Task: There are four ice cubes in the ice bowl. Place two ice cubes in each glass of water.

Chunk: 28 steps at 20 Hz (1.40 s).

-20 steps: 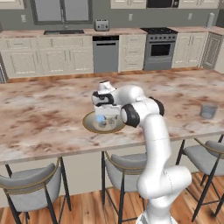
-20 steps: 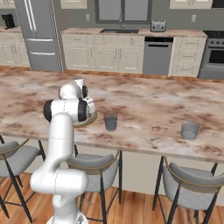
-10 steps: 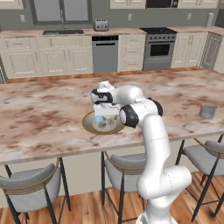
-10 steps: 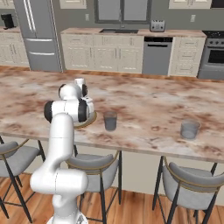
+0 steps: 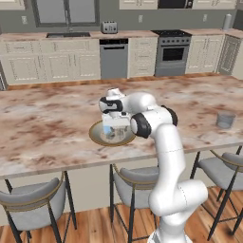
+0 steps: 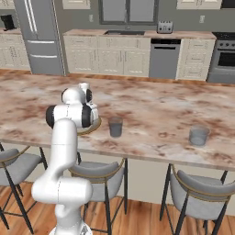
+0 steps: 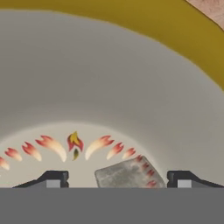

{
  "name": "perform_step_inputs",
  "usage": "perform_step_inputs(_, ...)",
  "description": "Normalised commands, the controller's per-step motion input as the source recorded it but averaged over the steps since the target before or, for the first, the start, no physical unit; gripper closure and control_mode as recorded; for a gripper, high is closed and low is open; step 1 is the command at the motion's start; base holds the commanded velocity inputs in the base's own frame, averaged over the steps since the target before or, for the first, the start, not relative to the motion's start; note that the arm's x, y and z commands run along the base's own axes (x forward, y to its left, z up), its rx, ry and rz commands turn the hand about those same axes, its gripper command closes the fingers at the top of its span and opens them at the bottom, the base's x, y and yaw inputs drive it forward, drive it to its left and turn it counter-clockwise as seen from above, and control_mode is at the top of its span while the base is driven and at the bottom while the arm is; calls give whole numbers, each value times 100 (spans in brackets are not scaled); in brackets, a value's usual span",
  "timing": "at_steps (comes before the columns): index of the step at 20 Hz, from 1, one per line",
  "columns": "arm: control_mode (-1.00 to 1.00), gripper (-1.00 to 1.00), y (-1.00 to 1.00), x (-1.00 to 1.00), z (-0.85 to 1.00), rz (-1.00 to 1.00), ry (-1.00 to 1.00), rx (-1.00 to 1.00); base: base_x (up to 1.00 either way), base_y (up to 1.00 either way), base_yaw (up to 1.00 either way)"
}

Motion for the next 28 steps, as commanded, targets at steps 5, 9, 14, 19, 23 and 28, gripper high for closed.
perform_step_inputs(5, -100, -100, 5, -16, -47, 0, 0, 0, 0, 0, 0)
perform_step_inputs(9, -100, -100, 18, -26, -59, 0, 0, 0, 0, 0, 0)
perform_step_inputs(14, -100, 100, 18, -15, -63, 0, 0, 0, 0, 0, 0)
perform_step_inputs(19, -100, 100, 23, -18, -77, 0, 2, 0, 0, 0, 0)
perform_step_inputs(23, -100, 100, 20, -23, -69, 0, 1, 0, 0, 0, 0)
perform_step_inputs(28, -100, 100, 12, -29, -55, 0, 1, 0, 0, 0, 0)
